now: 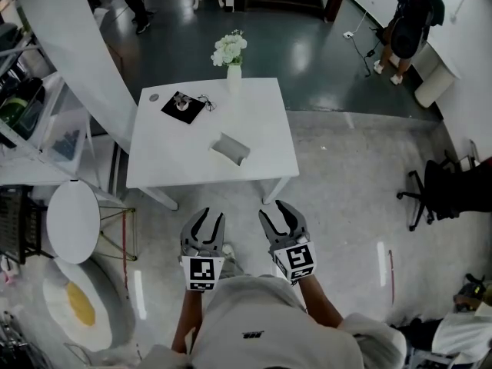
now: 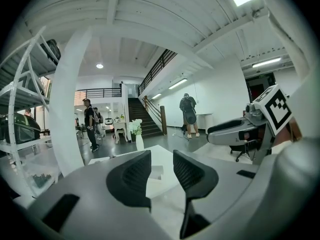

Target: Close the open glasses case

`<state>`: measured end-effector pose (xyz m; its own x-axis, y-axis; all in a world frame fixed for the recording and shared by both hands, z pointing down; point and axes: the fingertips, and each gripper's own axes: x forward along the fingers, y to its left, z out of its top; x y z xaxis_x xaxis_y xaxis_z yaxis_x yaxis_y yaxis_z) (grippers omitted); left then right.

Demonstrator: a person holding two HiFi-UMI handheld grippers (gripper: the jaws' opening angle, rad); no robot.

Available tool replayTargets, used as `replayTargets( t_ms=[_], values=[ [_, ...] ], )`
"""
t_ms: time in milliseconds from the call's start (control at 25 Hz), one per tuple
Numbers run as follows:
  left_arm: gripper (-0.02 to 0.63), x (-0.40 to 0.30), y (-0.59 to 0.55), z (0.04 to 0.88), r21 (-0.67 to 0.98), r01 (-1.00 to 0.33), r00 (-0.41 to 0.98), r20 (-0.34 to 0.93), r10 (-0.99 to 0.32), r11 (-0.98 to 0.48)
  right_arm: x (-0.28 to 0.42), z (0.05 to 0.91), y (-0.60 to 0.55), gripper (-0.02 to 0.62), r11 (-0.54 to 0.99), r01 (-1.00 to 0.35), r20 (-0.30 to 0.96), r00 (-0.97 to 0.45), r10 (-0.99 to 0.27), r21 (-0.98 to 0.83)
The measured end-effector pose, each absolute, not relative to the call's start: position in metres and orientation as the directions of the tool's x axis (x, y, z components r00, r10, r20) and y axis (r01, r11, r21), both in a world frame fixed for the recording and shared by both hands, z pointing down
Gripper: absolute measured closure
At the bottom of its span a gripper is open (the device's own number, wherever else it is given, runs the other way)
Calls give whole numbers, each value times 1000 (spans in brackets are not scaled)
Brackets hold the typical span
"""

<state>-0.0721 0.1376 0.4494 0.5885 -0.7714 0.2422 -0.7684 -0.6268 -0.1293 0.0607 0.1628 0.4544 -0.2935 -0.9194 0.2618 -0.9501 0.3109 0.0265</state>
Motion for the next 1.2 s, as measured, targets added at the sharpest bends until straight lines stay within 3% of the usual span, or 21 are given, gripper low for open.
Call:
replayTargets(
  t_ms=[1200],
  values=[
    [469,-85,-7,467,-108,-678,693,235,-681,-727,45,471,37,410,175,-984,269,-159,-950,37]
  ],
)
